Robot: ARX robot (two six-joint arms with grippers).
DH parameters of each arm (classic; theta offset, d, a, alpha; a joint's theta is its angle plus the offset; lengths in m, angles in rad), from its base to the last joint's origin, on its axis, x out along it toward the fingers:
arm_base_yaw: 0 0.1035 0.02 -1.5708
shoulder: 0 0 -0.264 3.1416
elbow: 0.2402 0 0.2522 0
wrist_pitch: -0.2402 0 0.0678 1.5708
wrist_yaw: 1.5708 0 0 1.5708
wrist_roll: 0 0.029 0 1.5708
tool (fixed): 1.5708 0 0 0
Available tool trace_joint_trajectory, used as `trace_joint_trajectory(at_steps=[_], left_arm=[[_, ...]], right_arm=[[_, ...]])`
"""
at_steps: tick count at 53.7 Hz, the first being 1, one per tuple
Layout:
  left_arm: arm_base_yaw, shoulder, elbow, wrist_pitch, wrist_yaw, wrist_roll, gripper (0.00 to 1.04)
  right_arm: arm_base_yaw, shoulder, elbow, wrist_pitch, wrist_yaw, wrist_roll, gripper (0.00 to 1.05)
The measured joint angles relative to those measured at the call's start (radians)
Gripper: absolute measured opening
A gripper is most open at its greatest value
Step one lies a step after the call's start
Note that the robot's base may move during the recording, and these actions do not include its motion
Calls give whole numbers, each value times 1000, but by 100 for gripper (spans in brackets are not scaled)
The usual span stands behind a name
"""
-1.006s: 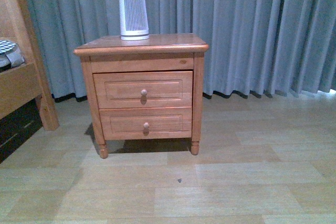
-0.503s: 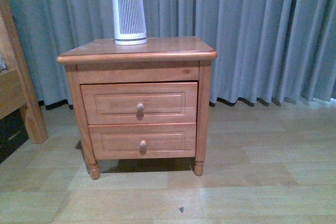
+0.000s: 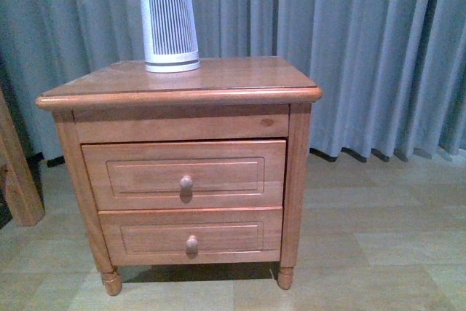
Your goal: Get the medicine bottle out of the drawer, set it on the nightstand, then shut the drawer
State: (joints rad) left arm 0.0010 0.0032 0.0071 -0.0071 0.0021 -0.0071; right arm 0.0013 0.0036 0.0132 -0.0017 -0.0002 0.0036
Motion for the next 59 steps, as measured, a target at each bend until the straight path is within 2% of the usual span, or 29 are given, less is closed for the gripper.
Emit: trace_joint_trajectory(at_steps=[4, 6, 13, 19, 23, 29, 36, 46, 59], left_arm=[[11, 131, 82, -141, 68, -90, 98], [15, 217, 121, -134, 85, -111, 98], [18, 571, 343, 87, 119, -138, 98], [-14, 905, 571, 301, 133, -106, 98], [-47, 1125, 709, 386, 124, -88, 98], [-105, 1458, 909, 432, 76, -87, 98], [-177, 1724, 1040, 462, 30, -69, 98], [-260, 2005, 1140, 473, -13, -48, 98], [-306, 2243, 1315, 443, -56, -47, 98]], right_arm=[[0, 0, 0, 0, 0, 0, 98], [0, 0, 0, 0, 0, 0, 98], [0, 0, 0, 0, 0, 0, 98], [0, 0, 0, 0, 0, 0, 98], [0, 0, 0, 0, 0, 0, 98], [0, 0, 0, 0, 0, 0, 98], [0, 0, 0, 0, 0, 0, 98], [0, 0, 0, 0, 0, 0, 98], [0, 0, 0, 0, 0, 0, 98]])
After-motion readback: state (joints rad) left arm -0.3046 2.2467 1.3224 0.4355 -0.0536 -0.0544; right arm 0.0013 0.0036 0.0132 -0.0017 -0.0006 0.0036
